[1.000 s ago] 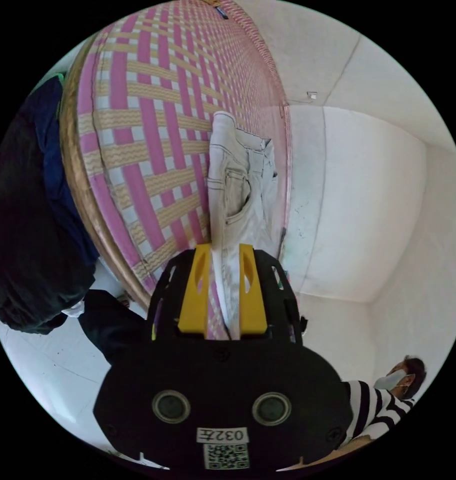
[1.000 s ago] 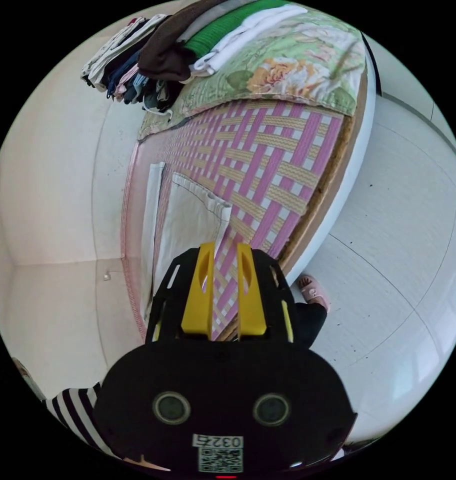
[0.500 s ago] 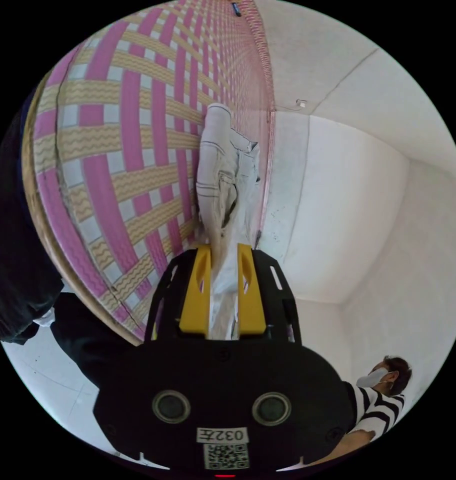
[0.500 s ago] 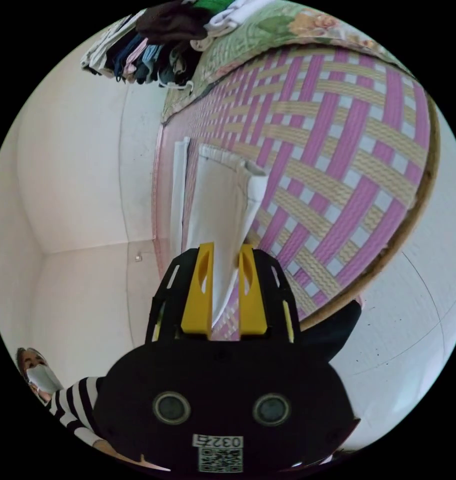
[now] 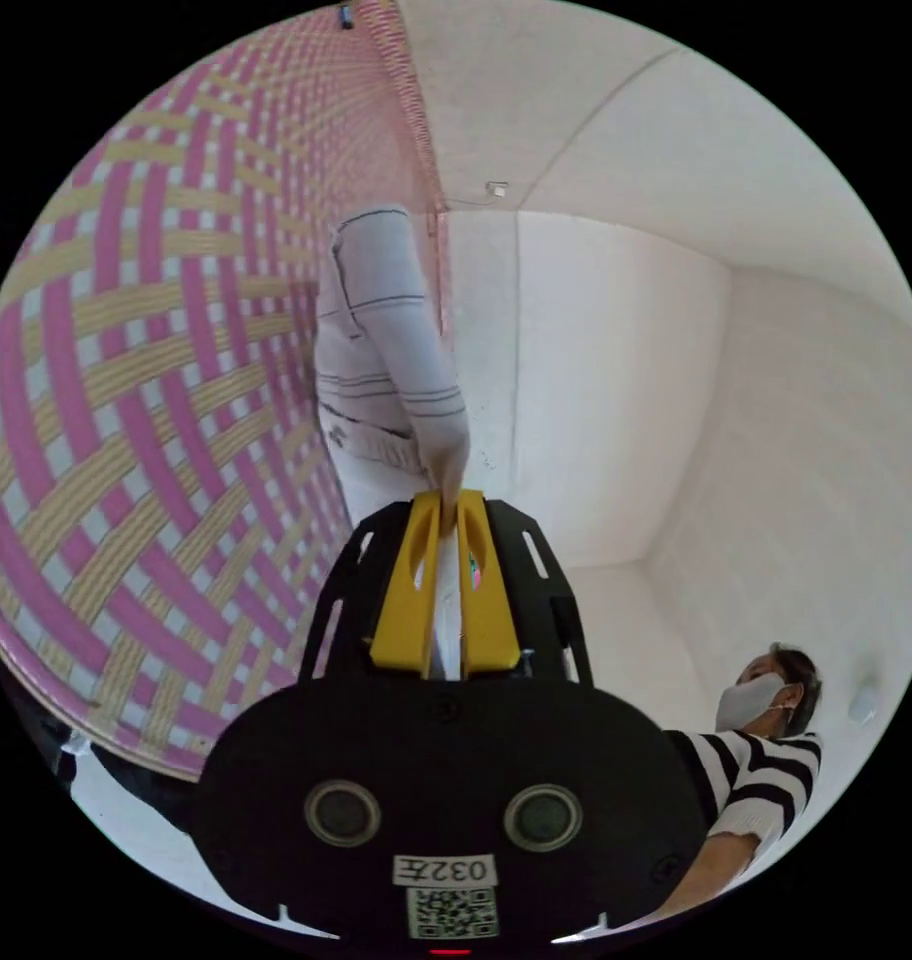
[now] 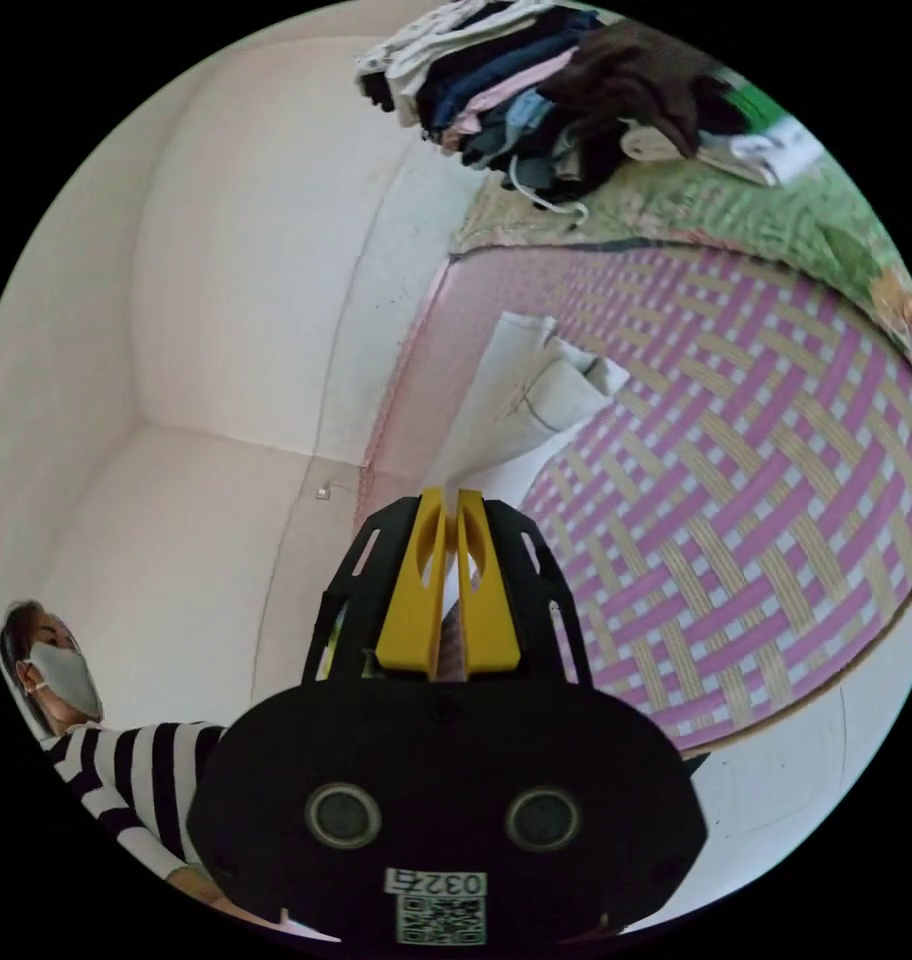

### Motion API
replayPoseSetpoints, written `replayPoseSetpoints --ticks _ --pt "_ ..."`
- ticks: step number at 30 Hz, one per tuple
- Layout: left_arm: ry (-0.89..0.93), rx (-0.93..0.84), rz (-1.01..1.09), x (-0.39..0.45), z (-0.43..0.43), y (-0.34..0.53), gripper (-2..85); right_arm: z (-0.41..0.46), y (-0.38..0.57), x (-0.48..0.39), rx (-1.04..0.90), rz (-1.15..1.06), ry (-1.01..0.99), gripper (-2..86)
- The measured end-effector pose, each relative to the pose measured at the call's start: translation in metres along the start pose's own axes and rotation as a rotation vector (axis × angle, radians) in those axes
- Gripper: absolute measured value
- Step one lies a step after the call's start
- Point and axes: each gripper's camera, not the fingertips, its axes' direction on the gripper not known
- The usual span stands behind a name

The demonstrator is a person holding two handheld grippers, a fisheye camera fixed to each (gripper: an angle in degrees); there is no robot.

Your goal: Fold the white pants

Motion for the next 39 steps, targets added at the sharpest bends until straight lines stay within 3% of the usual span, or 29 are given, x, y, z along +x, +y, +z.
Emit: replayPoseSetpoints --ticks 6,14,18,21,23,27,29,32,37,39 --pt "0.054 0.033 0.051 0.026 0.003 0.005 -1.5 -0.012 -0.008 -0.039 0.023 -0.075 -0.026 -1.0" --pt "-0.088 -0.099 0.071 0.058 0.020 -0.022 -1.5 -0.010 -0.034 -0.082 -0.032 -0.043 -0.017 -1.0" --pt "-0.067 -0.214 0.056 0.098 0.079 -0.077 -1.1 0.015 -0.088 -0.137 -0.070 -0.116 0.076 -0.7" --pt "-0.160 -0.366 0.118 0.129 0.172 -0.138 0.3 0.061 -0.160 -0.161 -0.088 -0.140 0.101 0.5" --pt "-0.250 -0.398 0.093 0.130 0.234 -0.172 2.9 0.103 -0.207 -0.165 -0.080 -0.158 0.126 6.1" --pt "-0.448 -0.264 -0.066 0.083 0.307 -0.206 5.4 0.199 -0.272 -0.142 -0.208 -0.060 0.261 11.6" --pt "-0.420 -0.248 -0.083 0.068 0.313 -0.201 5.0 0.213 -0.271 -0.133 -0.219 -0.023 0.320 11.3" --pt "-0.394 -0.159 -0.063 0.053 0.288 -0.170 4.9 0.211 -0.253 -0.108 -0.217 0.018 0.354 11.1" --pt "-0.452 0.187 -0.160 0.031 0.187 -0.092 7.5 0.178 -0.224 -0.049 -0.141 0.204 0.412 11.5" --pt "-0.436 0.199 -0.205 0.019 0.173 -0.080 10.1 0.173 -0.221 -0.037 -0.120 0.263 0.401 11.2"
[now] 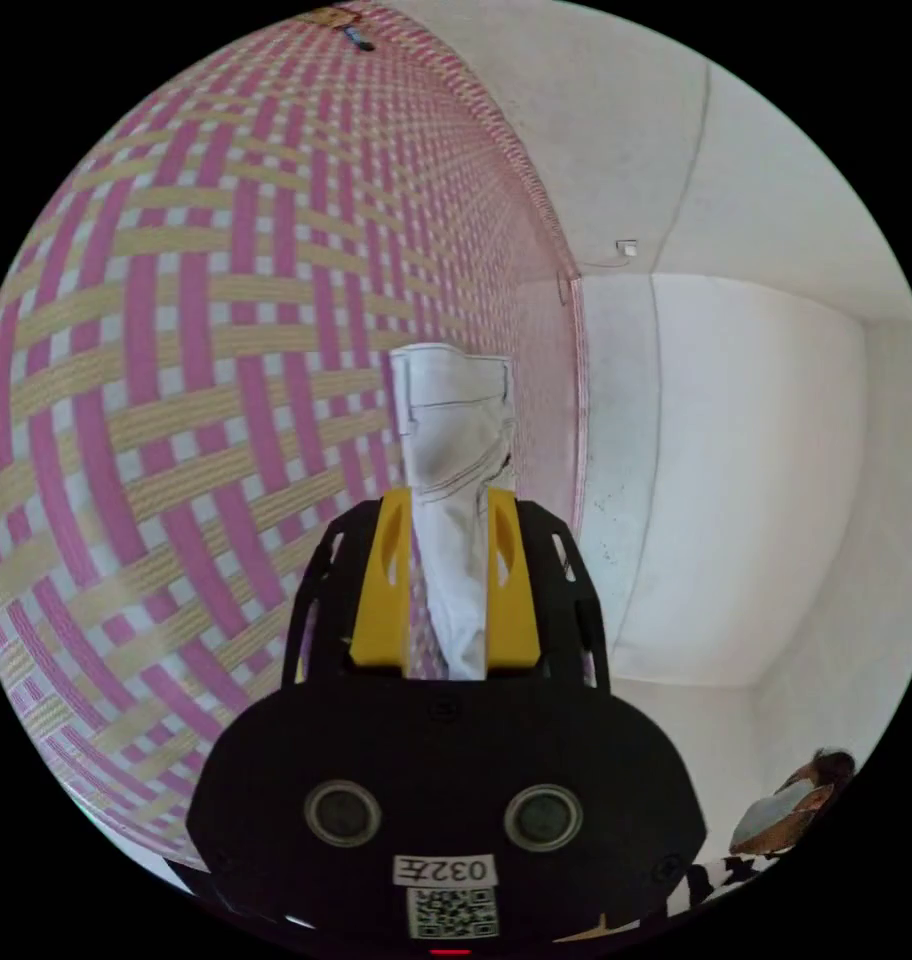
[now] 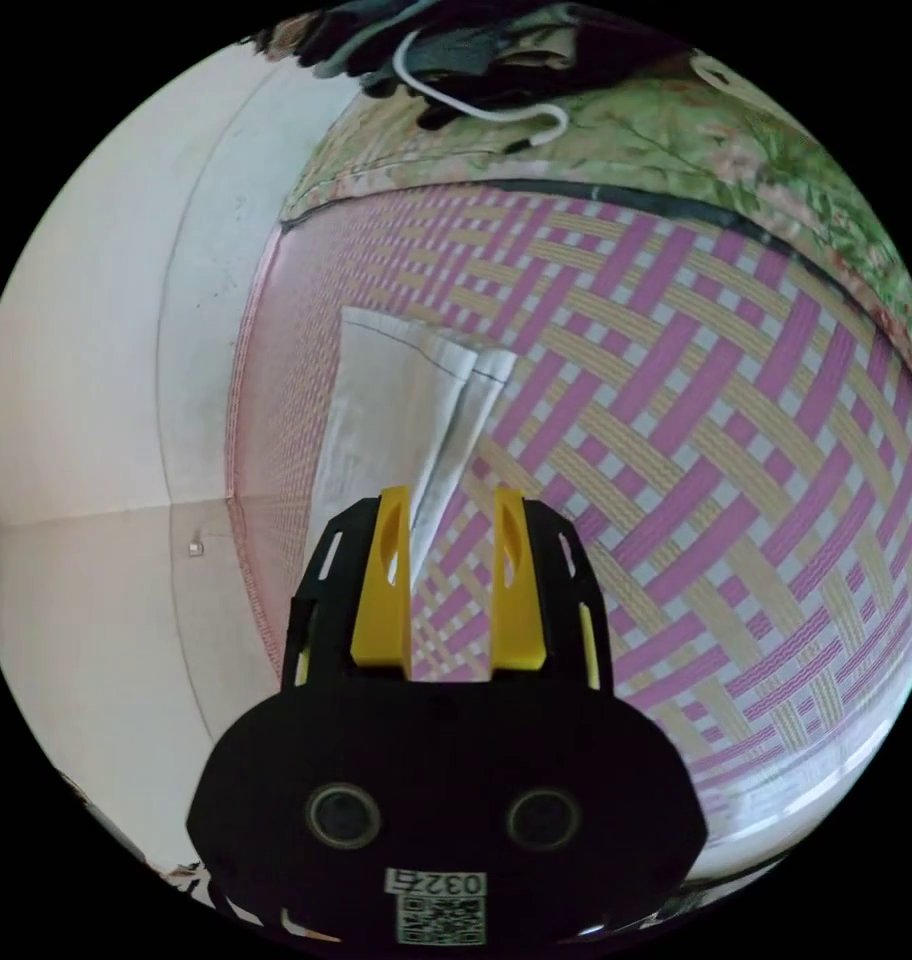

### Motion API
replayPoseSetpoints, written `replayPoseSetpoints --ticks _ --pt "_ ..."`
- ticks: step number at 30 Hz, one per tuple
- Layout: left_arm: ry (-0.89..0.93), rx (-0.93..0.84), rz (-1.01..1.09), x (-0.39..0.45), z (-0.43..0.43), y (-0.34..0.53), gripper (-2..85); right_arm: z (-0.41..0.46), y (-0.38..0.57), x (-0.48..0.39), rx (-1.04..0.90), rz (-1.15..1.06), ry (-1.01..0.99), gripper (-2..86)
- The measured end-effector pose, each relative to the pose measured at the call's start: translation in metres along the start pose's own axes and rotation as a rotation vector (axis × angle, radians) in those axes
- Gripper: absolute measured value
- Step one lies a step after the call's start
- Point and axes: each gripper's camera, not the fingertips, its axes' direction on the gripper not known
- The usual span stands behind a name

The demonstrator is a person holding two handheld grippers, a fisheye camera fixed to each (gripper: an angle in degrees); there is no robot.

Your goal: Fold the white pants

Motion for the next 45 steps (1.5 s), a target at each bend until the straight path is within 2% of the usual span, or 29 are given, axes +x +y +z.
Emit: replayPoseSetpoints --ticks 8,12,16,21,24,26,28,29,30,31,36,40,42,44,45 --pt "0.160 -0.116 -0.004 0.007 0.052 -0.018 14.2 0.024 -0.016 -0.035 -0.015 -0.010 -0.032 10.2" --pt "0.041 -0.101 -0.100 0.016 0.069 -0.035 7.8 0.039 -0.025 -0.055 -0.052 -0.028 0.001 6.2" --pt "0.111 -0.129 -0.219 -0.008 0.068 -0.050 1.9 0.033 -0.021 -0.064 -0.071 -0.074 -0.043 4.2" --pt "0.200 -0.250 -0.083 0.014 0.036 -0.056 0.0 -0.026 0.002 -0.068 -0.065 -0.173 -0.150 1.9" --pt "0.168 -0.367 0.042 0.033 0.002 -0.044 0.4 -0.082 0.025 -0.053 -0.018 -0.217 -0.076 1.5" --pt "0.105 -0.440 0.055 0.018 -0.010 -0.036 0.3 -0.100 0.034 -0.023 -0.020 -0.161 -0.041 1.8" --pt "-0.069 -0.536 -0.004 -0.037 -0.005 -0.028 -0.1 -0.094 0.041 0.024 -0.094 -0.052 0.007 3.0" --pt "-0.099 -0.543 -0.022 -0.052 -0.004 -0.027 -0.1 -0.090 0.044 0.032 -0.113 -0.035 0.037 3.4" --pt "-0.092 -0.538 -0.051 -0.077 -0.007 -0.025 0.0 -0.084 0.051 0.043 -0.143 -0.023 0.085 4.1" --pt "-0.010 -0.510 -0.062 -0.094 -0.013 -0.023 0.3 -0.086 0.060 0.049 -0.136 -0.003 0.104 5.0" --pt "0.092 -0.460 -0.073 -0.134 -0.034 -0.027 3.2 -0.111 0.101 0.050 0.016 -0.005 0.071 7.0" --pt "0.015 -0.256 0.067 -0.131 -0.079 -0.022 -0.2 -0.132 0.132 0.059 0.158 -0.008 -0.096 6.9" --pt "0.003 -0.236 0.208 -0.119 -0.083 -0.011 -0.5 -0.138 0.138 0.062 0.184 -0.004 -0.099 6.9" --pt "0.068 -0.365 0.377 -0.106 -0.063 0.005 -0.7 -0.143 0.140 0.063 0.204 -0.013 -0.087 7.1" --pt "0.095 -0.505 0.455 -0.100 -0.039 0.021 -0.6 -0.144 0.137 0.065 0.193 -0.015 -0.093 7.6"
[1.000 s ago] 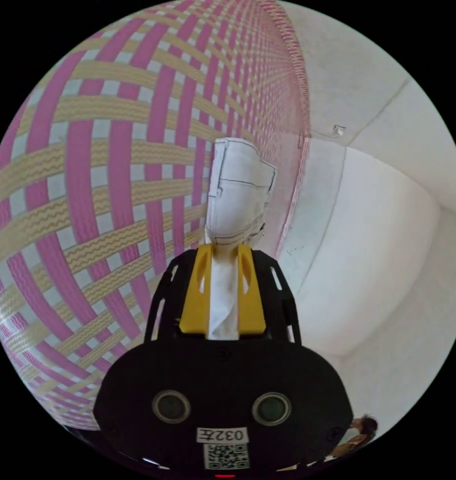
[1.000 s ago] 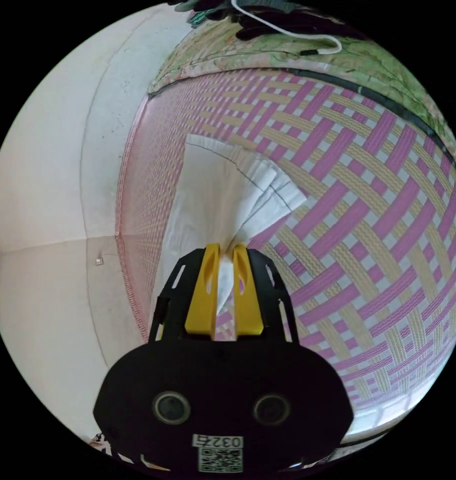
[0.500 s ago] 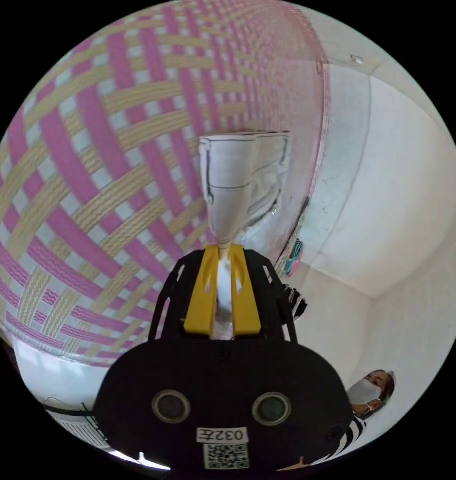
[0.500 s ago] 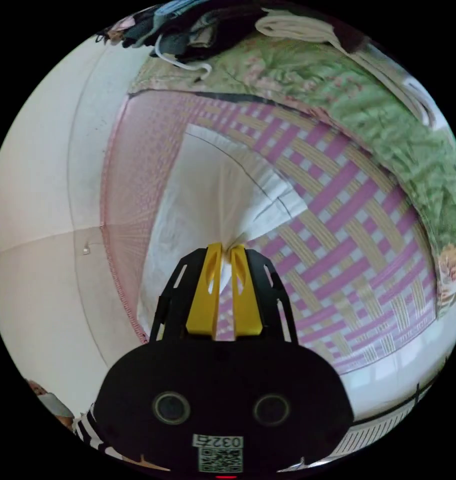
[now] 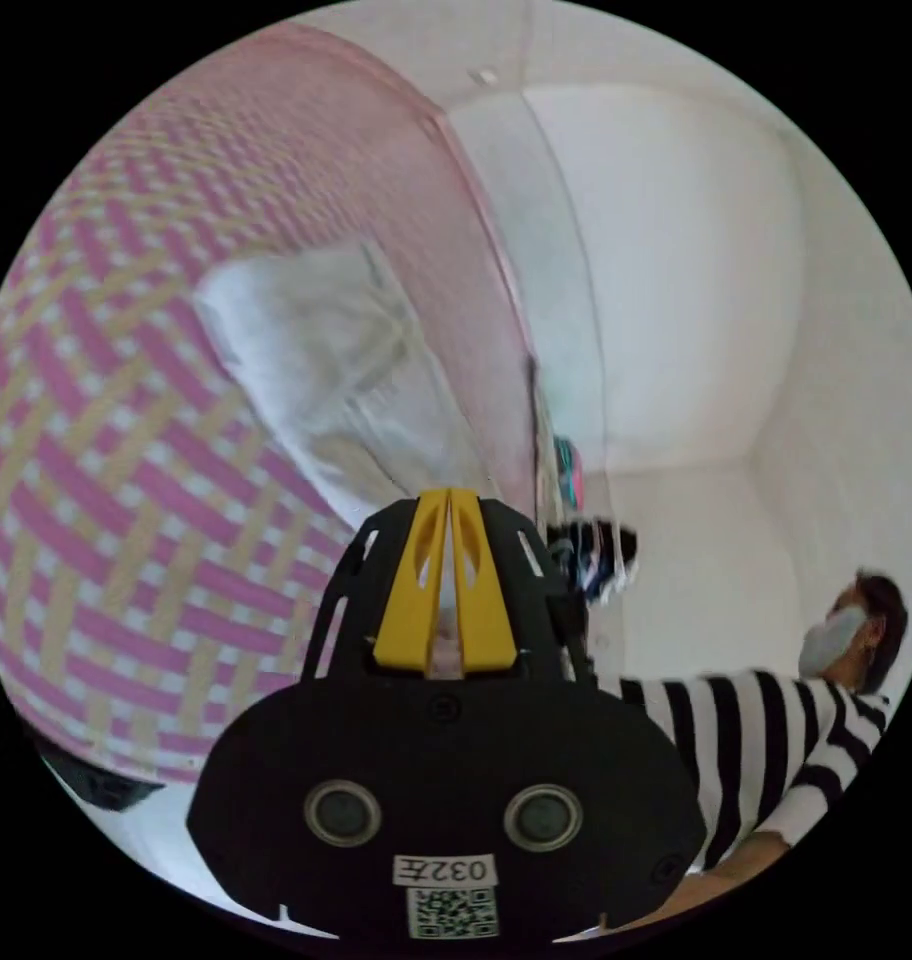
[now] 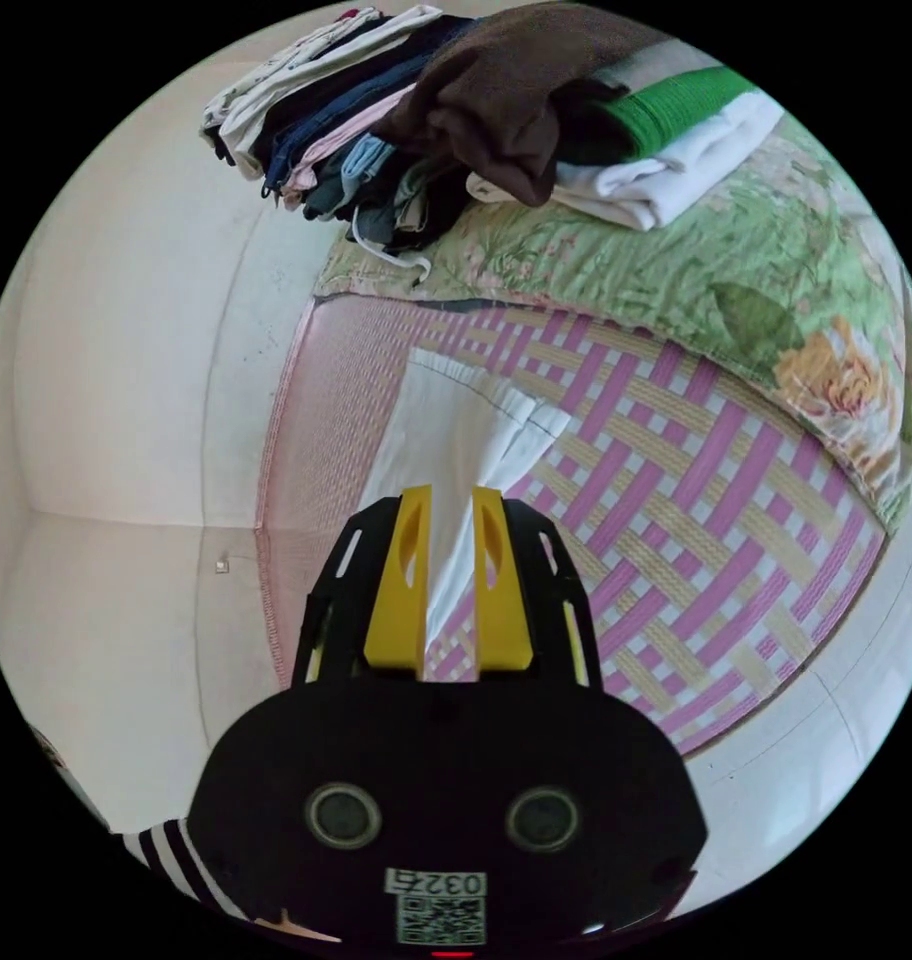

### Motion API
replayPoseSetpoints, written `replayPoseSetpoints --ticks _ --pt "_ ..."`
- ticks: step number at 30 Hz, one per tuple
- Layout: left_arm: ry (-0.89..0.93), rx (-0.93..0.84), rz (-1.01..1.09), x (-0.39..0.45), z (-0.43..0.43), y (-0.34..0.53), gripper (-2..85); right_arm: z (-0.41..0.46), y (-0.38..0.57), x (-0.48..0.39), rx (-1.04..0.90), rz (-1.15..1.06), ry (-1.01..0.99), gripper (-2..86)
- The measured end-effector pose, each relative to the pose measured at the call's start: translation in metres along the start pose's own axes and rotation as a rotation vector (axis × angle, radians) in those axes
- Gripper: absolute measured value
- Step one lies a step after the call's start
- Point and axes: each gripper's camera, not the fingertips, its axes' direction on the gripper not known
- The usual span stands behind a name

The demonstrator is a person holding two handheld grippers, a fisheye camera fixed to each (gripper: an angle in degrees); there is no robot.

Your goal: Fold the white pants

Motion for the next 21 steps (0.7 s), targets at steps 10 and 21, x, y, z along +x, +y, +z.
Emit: replayPoseSetpoints --ticks 10,21 --pt "-0.203 -0.731 0.424 0.038 0.178 0.065 7.9 0.013 -0.030 0.015 -0.098 0.039 -0.007 7.3" --pt "-0.575 -0.908 0.752 0.032 0.194 0.092 -0.2 -0.040 -0.045 -0.080 -0.111 -0.238 -0.006 -0.9"
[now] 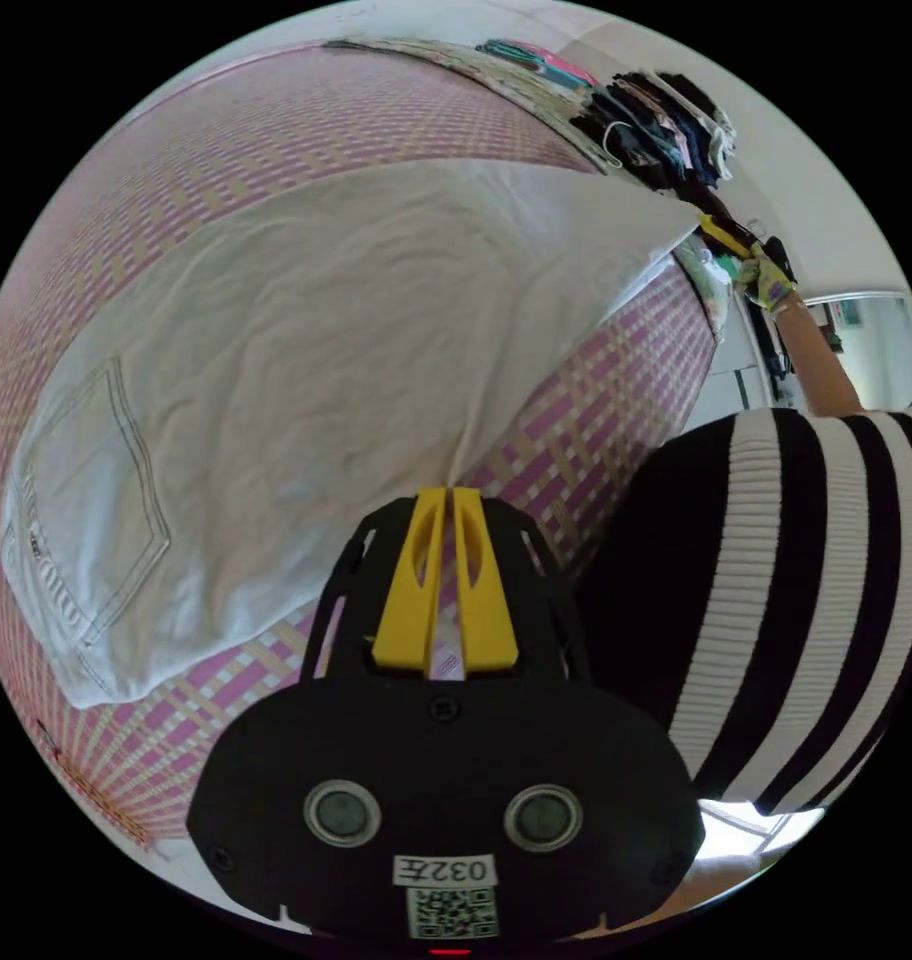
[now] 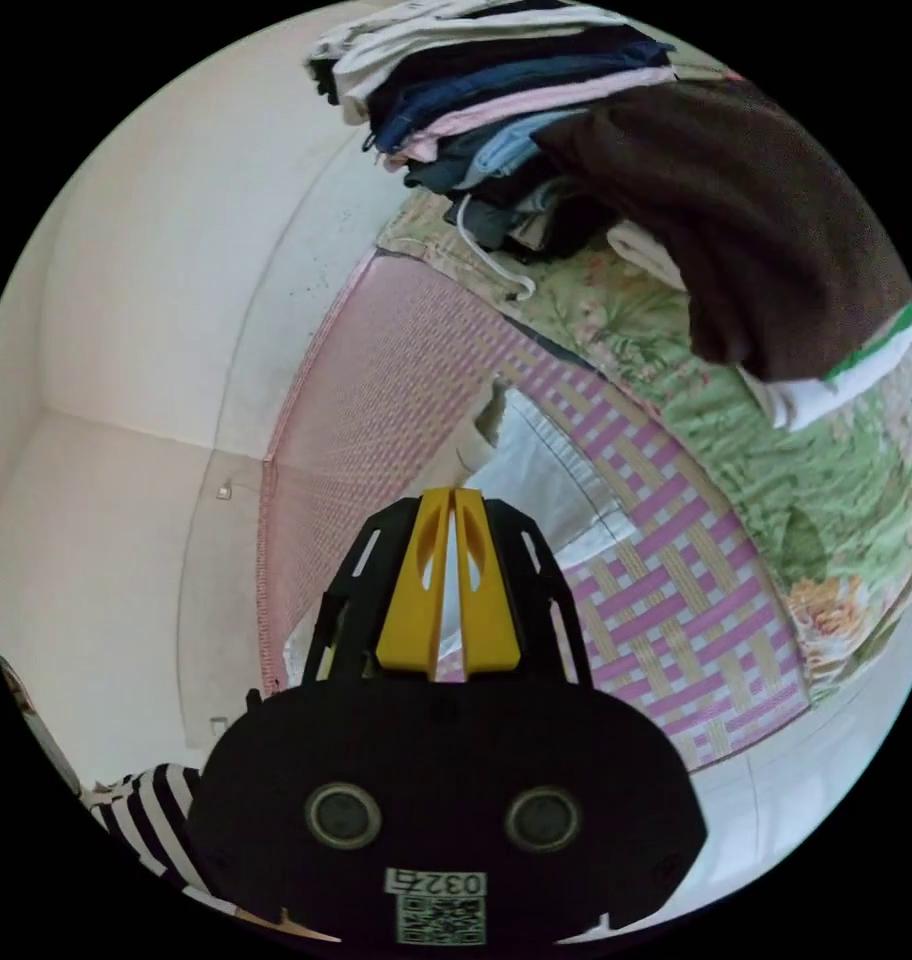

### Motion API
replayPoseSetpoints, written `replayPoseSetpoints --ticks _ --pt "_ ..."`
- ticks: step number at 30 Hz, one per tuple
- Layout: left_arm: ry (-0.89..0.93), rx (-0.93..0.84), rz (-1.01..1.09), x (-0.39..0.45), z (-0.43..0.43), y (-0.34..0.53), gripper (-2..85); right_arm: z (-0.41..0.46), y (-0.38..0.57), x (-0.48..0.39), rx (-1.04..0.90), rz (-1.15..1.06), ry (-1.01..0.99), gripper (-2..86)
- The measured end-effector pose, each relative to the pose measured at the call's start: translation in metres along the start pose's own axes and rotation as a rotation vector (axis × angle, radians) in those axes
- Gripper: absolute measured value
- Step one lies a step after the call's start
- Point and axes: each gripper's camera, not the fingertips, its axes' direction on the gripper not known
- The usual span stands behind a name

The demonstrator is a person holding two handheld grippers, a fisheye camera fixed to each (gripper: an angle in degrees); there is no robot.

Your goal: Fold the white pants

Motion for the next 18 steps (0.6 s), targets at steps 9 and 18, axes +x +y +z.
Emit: replayPoseSetpoints --ticks 9,18 --pt "0.097 0.067 -0.006 -0.021 -0.025 0.022 -0.9 0.011 0.008 0.062 -0.115 0.142 0.054 -1.0" --pt "0.153 -0.003 -0.077 -0.039 -0.001 0.012 -1.2 -0.001 -0.003 0.064 -0.081 0.159 0.080 2.5"
